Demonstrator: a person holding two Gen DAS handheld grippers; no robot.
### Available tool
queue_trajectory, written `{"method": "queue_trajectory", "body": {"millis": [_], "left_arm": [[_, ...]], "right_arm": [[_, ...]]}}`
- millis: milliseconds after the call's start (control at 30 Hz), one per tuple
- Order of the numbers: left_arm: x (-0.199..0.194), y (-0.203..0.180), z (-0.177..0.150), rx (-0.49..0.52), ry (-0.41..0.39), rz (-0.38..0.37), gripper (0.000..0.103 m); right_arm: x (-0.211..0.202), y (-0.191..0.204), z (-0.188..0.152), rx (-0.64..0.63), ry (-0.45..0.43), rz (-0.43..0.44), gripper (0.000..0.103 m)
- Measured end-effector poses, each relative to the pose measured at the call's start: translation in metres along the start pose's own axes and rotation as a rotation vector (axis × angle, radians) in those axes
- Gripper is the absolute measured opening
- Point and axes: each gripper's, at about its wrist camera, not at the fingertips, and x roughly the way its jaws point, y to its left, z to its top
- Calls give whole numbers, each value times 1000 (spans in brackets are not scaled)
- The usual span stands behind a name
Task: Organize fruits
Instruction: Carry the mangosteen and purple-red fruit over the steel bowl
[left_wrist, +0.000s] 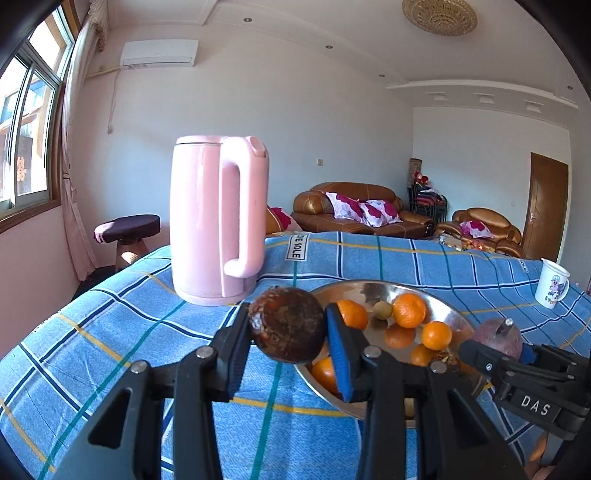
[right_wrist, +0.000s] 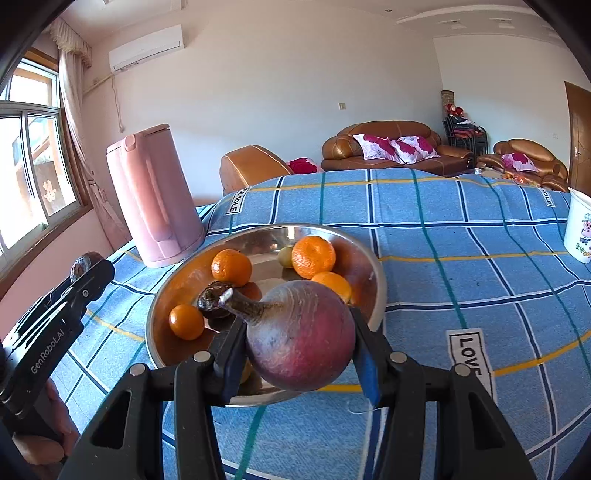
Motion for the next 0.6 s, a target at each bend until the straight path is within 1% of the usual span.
{"method": "queue_trajectory", "body": {"millis": [133,233,367,467,600], "left_arm": [[7,12,1,-33,25,4,40],[12,12,3,-17,36,16,40],[15,10,9,-26,44,-4,41],[16,1,16,-6,34,-27,41],[24,-10,24,-1,32,-51,41]], "right_arm": [[8,17,-2,11,26,45,53],[19,28,-1,12,53,78,53],[37,37,5,-3,71,108,53],[41,31,16,-17,35,84,53],[40,0,32,26,-29,-1,53]]}}
